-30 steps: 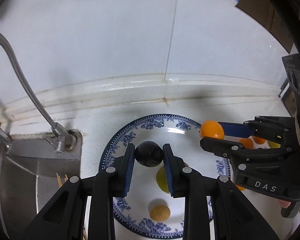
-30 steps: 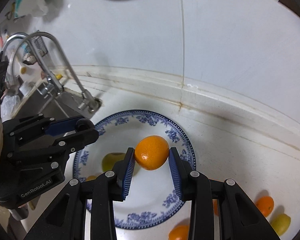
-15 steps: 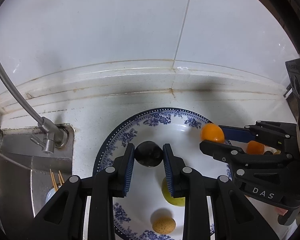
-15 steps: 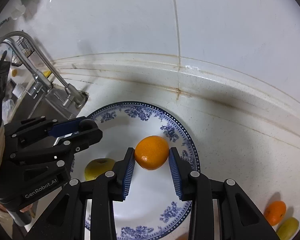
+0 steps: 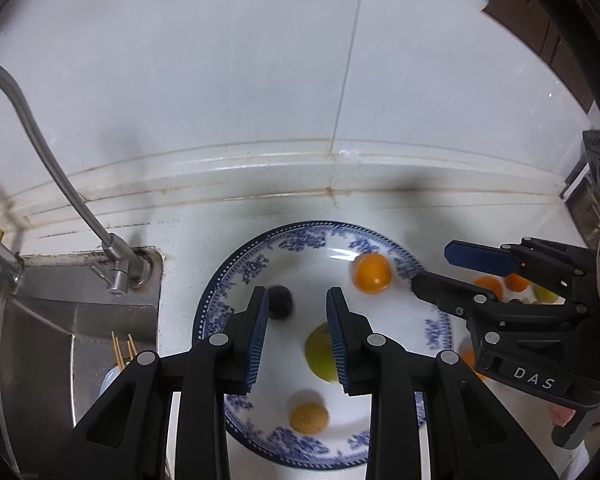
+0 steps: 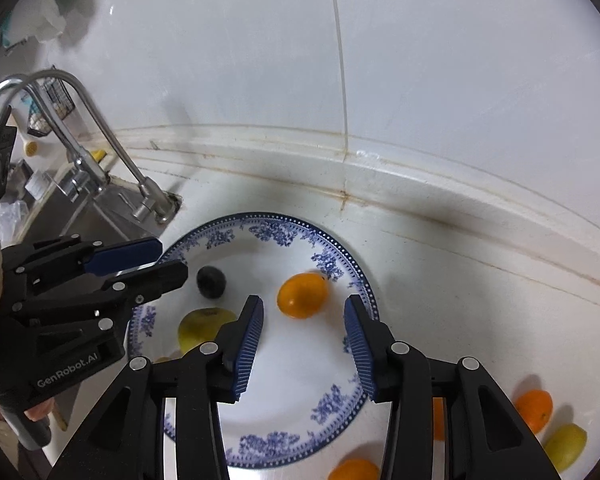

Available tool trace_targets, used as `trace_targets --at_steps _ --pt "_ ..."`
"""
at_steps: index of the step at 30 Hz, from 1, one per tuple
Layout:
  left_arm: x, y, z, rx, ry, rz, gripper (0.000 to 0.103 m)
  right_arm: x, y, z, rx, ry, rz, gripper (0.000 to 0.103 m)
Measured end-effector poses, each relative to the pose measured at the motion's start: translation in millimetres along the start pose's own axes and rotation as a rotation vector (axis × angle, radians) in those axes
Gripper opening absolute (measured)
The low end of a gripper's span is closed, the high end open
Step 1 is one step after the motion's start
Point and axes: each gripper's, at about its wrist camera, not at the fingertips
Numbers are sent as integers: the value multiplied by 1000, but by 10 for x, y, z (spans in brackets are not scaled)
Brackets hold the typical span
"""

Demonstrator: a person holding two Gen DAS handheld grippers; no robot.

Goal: Organize fruits
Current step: 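Withdraw both open tools from the plate toward the remaining fruits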

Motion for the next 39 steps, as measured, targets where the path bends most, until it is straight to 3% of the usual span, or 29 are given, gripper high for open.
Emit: trace_targets --at_steps 9,17,22,31,39 --pt "-184 420 359 -2 -45 98 34 -195 490 56 -19 -13 100 43" --pt "-357 775 709 -7 -72 183 46 -455 907 181 -8 -51 149 43" --pt "-467 909 933 -20 -92 220 53 -653 1173 269 -22 -71 186 52" --pt "-694 1006 1295 -52 -125 256 60 -1012 1490 568 -88 -138 228 53" --pt "-868 908 1493 -71 -143 239 63 -1301 1687 786 -179 -175 260 56"
Point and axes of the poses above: each gripper's, at about its wrist camera, not at the fingertips, and y roughly against the way its jaws point, z to its right, x to its top, and after that the axes turned 6 degrees about -x, right-handed
